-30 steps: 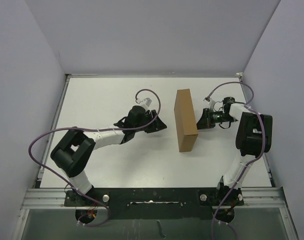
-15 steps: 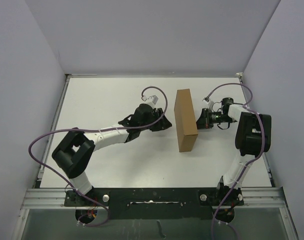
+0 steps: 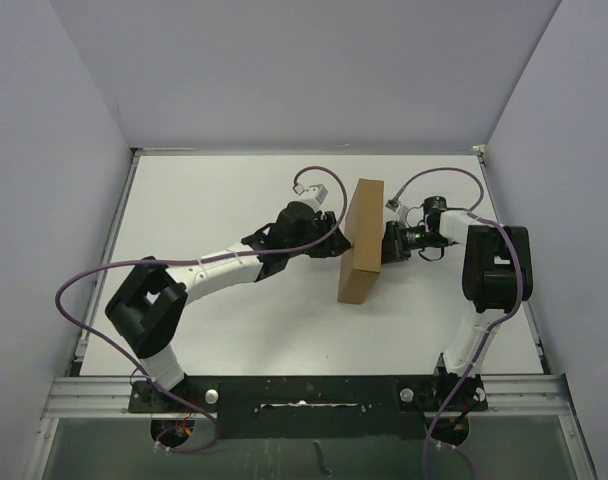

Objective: Fold the paper box

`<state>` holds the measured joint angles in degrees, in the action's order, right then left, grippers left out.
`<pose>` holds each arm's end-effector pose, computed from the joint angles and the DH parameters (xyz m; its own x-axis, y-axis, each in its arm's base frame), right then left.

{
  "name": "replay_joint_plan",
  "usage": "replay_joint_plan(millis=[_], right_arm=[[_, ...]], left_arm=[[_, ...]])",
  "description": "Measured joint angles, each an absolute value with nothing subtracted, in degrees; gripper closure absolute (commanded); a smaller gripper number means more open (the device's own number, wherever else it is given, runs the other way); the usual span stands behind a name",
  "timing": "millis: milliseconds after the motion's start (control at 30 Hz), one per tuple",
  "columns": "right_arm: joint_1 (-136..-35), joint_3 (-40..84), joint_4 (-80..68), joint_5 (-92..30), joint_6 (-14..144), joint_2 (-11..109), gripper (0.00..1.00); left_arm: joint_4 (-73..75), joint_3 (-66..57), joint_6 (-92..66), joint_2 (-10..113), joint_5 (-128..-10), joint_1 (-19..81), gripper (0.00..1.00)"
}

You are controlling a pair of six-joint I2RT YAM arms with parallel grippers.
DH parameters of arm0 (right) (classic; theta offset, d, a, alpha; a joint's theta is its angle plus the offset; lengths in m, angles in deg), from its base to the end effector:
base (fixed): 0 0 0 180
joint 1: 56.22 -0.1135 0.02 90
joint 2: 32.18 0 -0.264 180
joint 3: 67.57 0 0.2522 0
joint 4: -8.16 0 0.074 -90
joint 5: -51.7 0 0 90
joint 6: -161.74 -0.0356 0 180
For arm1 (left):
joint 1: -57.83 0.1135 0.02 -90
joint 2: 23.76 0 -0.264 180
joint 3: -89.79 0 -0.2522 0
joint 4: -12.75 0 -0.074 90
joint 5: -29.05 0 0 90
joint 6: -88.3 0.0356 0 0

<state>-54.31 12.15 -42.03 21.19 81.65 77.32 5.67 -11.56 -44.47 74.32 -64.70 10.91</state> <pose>0.3439 0.0192 0.1464 -0.9466 -0.0559 -0.3176 -0.3004 0.5104 0.8057 0.2667 -0.2886 0.2421 -0.7459 -0.1945 -0.6371 0.3574 0.6903 -0.6291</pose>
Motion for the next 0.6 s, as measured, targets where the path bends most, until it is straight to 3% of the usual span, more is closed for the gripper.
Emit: replay_joint_plan(millis=[233,600], right_arm=[[-57.52,11.78,-41.4,21.71,80.65,77.32,0.95],[-53.92,11.73,-40.78,23.05,79.77,77.32,0.95]], left_arm=[[2.19,-9.77,-41.32,74.32,-62.47,10.17,0.59],[-0.45,-7.8,-38.24,74.32,-61.16,9.49,0.59]])
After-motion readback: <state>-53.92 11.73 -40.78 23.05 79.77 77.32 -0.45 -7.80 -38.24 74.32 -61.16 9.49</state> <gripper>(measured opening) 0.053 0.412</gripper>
